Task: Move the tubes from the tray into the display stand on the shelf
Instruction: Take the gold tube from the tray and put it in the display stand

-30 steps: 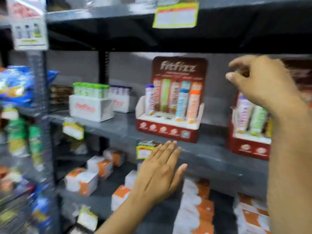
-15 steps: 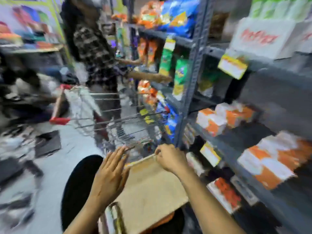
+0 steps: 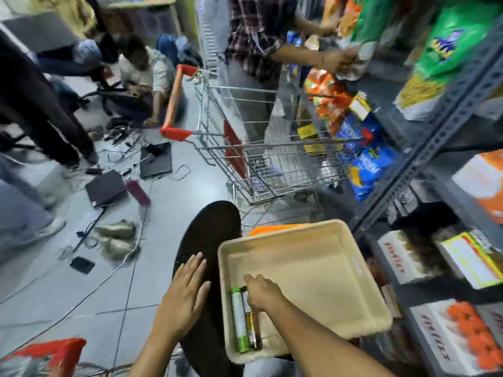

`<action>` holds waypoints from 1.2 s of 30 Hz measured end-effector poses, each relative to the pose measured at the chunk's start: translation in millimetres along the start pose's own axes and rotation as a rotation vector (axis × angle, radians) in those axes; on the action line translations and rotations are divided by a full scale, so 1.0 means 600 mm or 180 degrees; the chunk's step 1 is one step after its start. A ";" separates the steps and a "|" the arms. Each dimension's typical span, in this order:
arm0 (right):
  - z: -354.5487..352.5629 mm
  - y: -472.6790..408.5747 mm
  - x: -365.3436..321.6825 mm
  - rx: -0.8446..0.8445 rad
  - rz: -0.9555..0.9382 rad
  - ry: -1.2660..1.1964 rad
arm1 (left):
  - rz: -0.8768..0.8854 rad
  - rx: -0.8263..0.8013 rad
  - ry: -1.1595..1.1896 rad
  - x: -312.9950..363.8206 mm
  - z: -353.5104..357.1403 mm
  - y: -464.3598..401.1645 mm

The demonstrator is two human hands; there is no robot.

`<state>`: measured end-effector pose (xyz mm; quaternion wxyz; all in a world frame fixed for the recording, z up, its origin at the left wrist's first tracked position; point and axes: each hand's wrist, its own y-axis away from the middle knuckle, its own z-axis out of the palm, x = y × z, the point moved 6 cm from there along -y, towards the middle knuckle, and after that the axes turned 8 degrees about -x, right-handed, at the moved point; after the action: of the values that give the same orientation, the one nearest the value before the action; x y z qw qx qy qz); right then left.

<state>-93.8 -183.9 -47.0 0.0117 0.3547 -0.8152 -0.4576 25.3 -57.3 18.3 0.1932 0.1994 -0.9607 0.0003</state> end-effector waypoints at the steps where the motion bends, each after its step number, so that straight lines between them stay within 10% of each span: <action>1: 0.008 -0.014 -0.006 -0.0038 -0.0019 0.0032 | 0.0018 0.0024 0.0026 0.000 0.001 -0.001; 24: -0.056 -0.021 -0.011 0.0261 -0.0150 -0.0072 | -0.0161 0.0110 0.0164 0.011 -0.005 -0.011; 36: -0.449 0.522 0.097 0.1985 -0.0491 0.0074 | 0.1923 0.0947 0.0738 0.461 -0.269 -0.250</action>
<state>-222.4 -313.7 328.4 -0.1229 0.4072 -0.8867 -0.1812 -91.3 -288.5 258.9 0.2610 -0.0691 -0.9374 0.2199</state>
